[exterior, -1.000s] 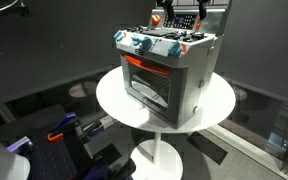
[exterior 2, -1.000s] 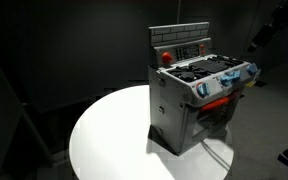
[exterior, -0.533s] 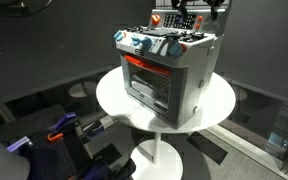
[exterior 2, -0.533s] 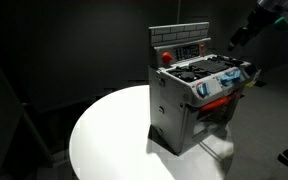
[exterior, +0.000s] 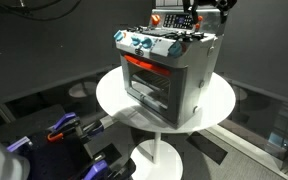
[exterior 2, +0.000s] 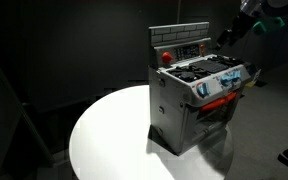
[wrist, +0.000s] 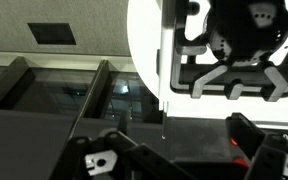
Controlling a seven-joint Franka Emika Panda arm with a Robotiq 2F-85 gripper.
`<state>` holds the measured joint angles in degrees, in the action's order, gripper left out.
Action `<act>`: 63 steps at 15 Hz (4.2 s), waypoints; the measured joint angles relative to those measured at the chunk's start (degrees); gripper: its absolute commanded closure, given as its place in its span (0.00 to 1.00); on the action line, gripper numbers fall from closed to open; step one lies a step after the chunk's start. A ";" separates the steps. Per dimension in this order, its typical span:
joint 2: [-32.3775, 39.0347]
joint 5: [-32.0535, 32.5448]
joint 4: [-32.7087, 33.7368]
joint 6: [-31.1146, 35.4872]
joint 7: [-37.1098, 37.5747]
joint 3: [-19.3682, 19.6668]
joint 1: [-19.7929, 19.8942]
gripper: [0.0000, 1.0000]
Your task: Push the bottom orange button on the right side of the stove
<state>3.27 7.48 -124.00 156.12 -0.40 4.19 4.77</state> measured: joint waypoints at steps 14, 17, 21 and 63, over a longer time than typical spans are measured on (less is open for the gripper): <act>6.64 -0.51 6.08 -0.05 1.27 -0.07 -1.73 0.00; 7.22 -1.45 6.74 -0.05 1.27 -0.46 -1.85 0.00; 7.83 -1.57 7.40 -0.05 1.27 -0.84 -1.89 0.00; -18.10 -5.63 -2.84 -45.61 -1.42 0.03 -1.03 0.00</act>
<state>-14.83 1.85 -126.84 110.51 -1.82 4.22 3.74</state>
